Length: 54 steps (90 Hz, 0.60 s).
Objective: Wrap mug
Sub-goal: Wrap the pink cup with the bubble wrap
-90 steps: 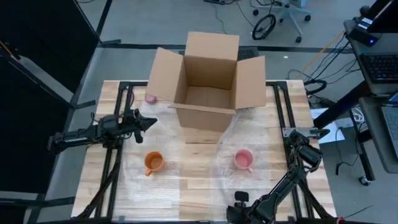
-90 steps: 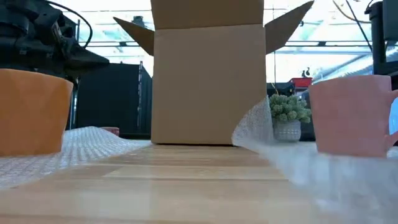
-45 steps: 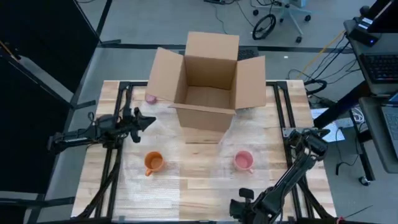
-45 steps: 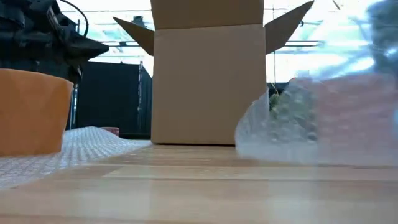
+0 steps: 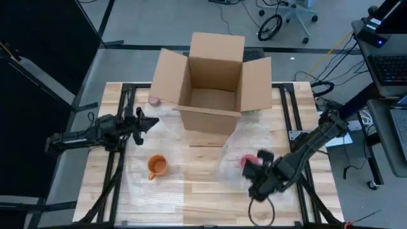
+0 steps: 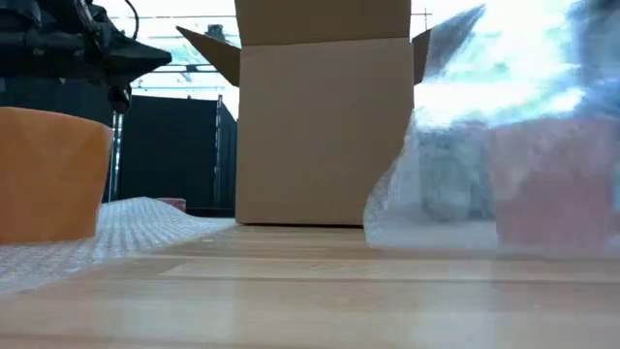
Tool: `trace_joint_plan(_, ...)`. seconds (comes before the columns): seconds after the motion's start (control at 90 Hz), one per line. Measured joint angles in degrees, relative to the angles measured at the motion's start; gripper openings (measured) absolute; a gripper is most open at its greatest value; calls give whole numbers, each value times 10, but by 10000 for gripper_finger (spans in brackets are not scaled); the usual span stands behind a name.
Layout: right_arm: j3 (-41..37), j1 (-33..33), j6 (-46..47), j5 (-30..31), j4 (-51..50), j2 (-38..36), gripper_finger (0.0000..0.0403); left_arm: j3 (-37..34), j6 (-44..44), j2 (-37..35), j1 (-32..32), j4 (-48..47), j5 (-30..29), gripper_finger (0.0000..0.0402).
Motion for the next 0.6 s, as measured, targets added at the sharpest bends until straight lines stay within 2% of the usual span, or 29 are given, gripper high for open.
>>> trace_joint_plan(0.122, 0, -40, -42, 30, -35, -9, 0, 1, 0, 33, 0, 1, 0, 0)
trace_joint_plan(0.333, -38, -93, -89, 60, -18, -5, 0, 1, -1, 68, 0, 2, 0, 0)
trace_joint_plan(0.5, -93, -85, -63, 86, 11, -5, 0, 1, -1, 70, 0, 4, 1, 0)
trace_joint_plan(0.6, -124, -82, -54, 124, 45, -5, 0, 1, 0, 70, 0, 3, 1, 0)
